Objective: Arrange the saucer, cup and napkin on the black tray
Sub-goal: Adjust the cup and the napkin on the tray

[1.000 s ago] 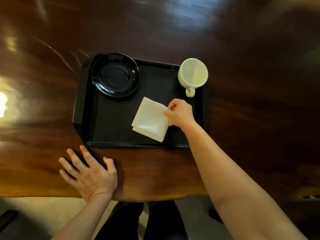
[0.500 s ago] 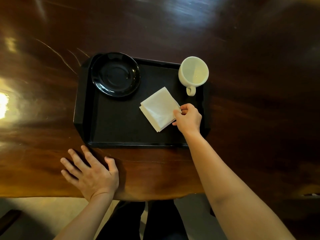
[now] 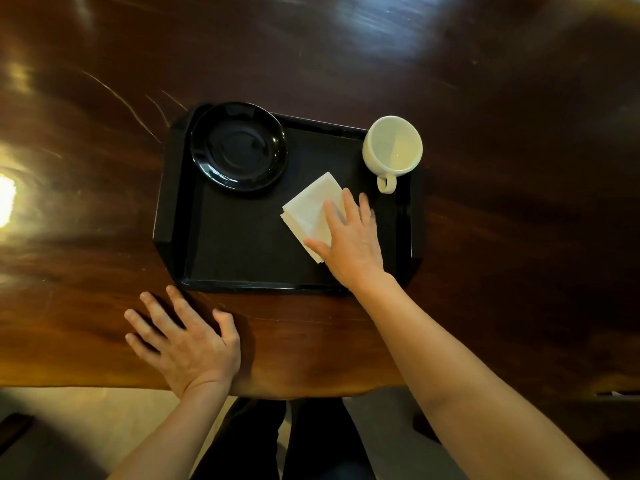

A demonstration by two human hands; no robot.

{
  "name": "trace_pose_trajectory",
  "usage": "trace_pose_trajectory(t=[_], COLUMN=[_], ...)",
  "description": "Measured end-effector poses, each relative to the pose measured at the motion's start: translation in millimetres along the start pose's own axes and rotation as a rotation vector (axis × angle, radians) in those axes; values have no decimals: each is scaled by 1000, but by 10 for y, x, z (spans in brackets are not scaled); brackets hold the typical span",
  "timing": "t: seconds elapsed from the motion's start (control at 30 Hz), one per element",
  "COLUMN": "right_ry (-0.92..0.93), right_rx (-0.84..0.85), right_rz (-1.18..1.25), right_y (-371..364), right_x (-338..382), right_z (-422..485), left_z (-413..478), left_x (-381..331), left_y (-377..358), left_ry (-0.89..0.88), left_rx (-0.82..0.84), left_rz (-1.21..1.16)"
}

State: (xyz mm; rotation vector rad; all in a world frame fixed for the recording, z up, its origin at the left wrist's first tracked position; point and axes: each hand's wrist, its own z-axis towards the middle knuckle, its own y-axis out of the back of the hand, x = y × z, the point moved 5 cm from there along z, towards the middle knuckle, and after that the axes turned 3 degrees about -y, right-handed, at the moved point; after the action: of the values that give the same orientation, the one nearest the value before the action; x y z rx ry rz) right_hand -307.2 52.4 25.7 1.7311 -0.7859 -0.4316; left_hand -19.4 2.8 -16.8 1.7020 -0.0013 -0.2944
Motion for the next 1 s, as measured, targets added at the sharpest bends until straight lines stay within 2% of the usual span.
trace_pose_trajectory(t=[0.1,0.2,0.53,0.8,1.0], right_ry=[110,183,33,15,98], right_rx=[-73,-17,-8,-10,58], right_rz=[-67,-61,-29,-4,-7], right_y=[-36,-151,-254,-290,-265], right_x=[56,108,39,121,83], right_z=[29,78,97,92,70], left_z=[-10,-15,-18,-22,-22], left_x=[-14,-26,-15,-16,-2], left_y=[7,9,-1,-19,-27], left_ry=[-2,-5,-8,-10,-17], left_rx=[-1,-6,-11,-17,-27], left_rz=[-5,-4,-2,-3,2])
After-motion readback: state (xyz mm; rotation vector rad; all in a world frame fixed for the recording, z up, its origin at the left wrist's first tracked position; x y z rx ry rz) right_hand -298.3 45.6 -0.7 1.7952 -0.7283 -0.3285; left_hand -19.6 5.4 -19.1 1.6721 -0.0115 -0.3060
